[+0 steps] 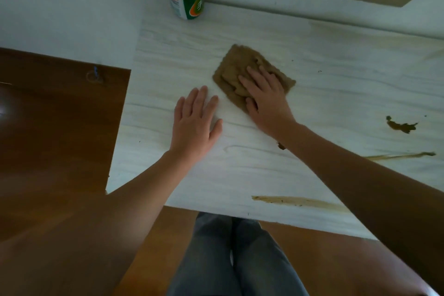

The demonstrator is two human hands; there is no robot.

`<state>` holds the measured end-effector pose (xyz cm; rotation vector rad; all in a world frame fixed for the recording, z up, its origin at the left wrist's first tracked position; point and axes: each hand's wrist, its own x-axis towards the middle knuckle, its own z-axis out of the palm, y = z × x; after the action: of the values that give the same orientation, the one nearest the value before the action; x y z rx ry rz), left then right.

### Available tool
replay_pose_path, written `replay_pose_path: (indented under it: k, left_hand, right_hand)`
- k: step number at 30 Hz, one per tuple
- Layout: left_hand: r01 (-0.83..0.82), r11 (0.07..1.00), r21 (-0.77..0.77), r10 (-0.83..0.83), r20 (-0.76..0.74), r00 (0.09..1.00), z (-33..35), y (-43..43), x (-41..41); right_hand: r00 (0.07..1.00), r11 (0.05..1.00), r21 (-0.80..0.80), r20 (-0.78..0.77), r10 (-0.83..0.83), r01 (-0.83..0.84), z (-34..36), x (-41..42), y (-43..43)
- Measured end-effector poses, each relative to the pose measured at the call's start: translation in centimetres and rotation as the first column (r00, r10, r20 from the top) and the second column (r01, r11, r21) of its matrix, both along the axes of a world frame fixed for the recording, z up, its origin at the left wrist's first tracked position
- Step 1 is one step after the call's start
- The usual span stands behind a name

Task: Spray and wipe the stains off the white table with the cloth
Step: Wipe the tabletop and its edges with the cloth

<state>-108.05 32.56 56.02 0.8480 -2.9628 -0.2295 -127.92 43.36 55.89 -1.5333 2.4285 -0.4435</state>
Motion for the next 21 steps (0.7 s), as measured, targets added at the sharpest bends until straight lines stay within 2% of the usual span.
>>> replay_pose_path:
  k: [2,4,5,7,10,12,14,16,18,21]
  left_hand:
    - [0.009,1.0,-0.024,-0.009,-0.021,1.0,-0.3,0.1,0.2]
    - [0.021,0.999,-0.034,-0.022,-0.038,0.999,-0.4,-0.1,0.2]
    - [0.022,0.999,-0.037,-0.024,-0.045,0.999,-0.5,-0.2,0.2]
    - [0.021,0.999,-0.036,-0.023,-0.057,0.998,-0.8,-0.3,0.3]
    - [0.022,0.999,-0.031,-0.025,-0.087,0.996,-1.1,-0.4,0.4]
    - [0.017,1.0,-0.022,-0.019,-0.102,0.995,-1.1,-0.4,0.3]
    - [0.01,1.0,-0.017,-0.012,-0.105,0.994,-1.1,-0.4,0.3]
    - [0.01,1.0,-0.016,-0.012,-0.109,0.994,-1.1,-0.3,0.3]
    - [0.018,1.0,-0.015,-0.02,-0.107,0.994,-1.0,-0.4,0.3]
    - [0.026,1.0,-0.015,-0.027,-0.096,0.995,-1.0,-0.6,0.4]
  right_hand:
    - [0.985,0.985,0.023,-0.033,0.17,-0.169,0.1,-2.0,0.9]
    - [0.981,0.984,0.04,-0.084,0.177,-0.174,0.2,-4.7,1.1]
    - [0.99,0.994,0.031,-0.094,0.103,-0.101,0.2,-6.1,1.0]
    - [0.985,0.988,0.016,-0.088,-0.15,0.152,0.4,-8.8,0.6]
    - [0.86,0.86,0.02,-0.027,-0.509,0.51,0.8,-11.0,-0.5]
    - [0.787,0.787,0.029,-0.008,-0.617,0.617,1.0,-10.5,-1.7]
    - [0.772,0.771,0.046,-0.001,-0.636,0.635,1.3,-8.8,-2.9]
    - [0.849,0.848,0.041,-0.005,-0.529,0.529,1.2,-6.3,-3.6]
    - [0.956,0.957,-0.003,-0.037,-0.292,0.292,0.8,-3.6,-3.6]
    - [0.997,0.998,0.013,-0.048,0.062,-0.061,0.3,-2.0,-2.6]
